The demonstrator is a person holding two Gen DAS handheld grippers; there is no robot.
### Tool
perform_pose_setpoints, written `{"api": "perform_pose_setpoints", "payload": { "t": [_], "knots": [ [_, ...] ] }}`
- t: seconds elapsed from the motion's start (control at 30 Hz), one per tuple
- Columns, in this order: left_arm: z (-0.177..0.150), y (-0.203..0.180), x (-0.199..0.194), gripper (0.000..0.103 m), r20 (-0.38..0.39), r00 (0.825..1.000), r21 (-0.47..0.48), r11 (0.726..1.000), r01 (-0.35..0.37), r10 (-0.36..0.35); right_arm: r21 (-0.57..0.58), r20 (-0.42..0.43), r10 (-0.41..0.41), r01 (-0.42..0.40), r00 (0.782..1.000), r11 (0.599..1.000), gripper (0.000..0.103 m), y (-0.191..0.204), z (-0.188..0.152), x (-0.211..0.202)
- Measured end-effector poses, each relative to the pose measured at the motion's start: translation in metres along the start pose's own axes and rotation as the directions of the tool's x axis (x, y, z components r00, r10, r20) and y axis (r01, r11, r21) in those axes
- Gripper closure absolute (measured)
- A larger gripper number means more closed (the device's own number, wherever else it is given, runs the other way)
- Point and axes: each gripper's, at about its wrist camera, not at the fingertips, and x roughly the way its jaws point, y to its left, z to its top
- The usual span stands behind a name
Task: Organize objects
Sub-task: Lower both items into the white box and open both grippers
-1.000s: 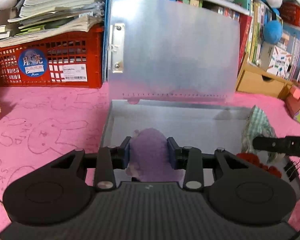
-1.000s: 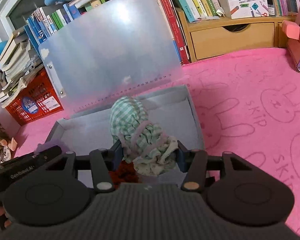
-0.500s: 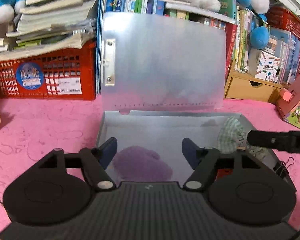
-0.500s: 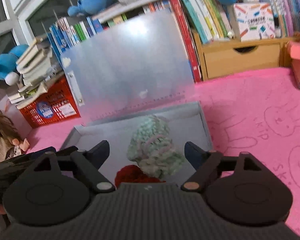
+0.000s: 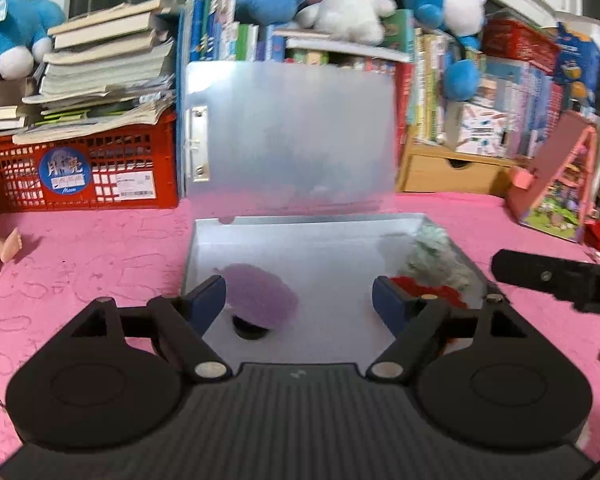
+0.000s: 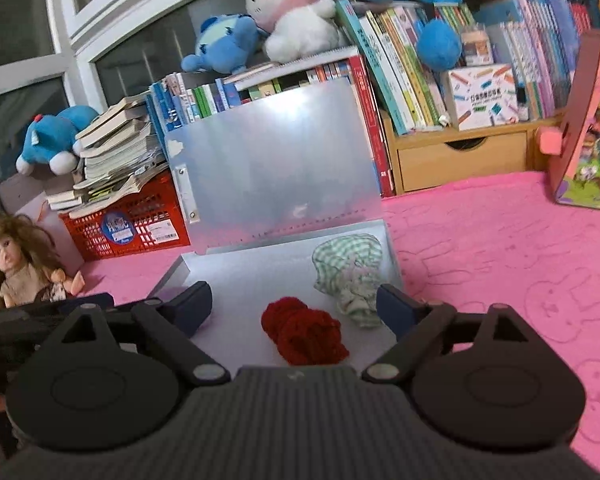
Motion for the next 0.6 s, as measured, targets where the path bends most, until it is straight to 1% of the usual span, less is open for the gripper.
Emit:
{"api": "perform_pose_setpoints", "payload": {
  "t": [0.3, 0.6],
  "knots": [
    [-0.028, -0.021, -0.051, 0.018, 0.022, 0.997, 0.052, 0.996, 0.079, -0.08, -0.068, 0.011, -0.02, 0.02, 1.0, 0.997, 0.008, 0.011, -0.026, -0.035],
    [-0.055, -0.029, -0.091, 0.018, 0.065, 0.993, 0.083, 0.993, 0.089, -0.095, -0.086, 0.026, -0.054, 0.056, 0.998, 0.995, 0.005, 0.009, -0.05, -0.057]
  ]
}}
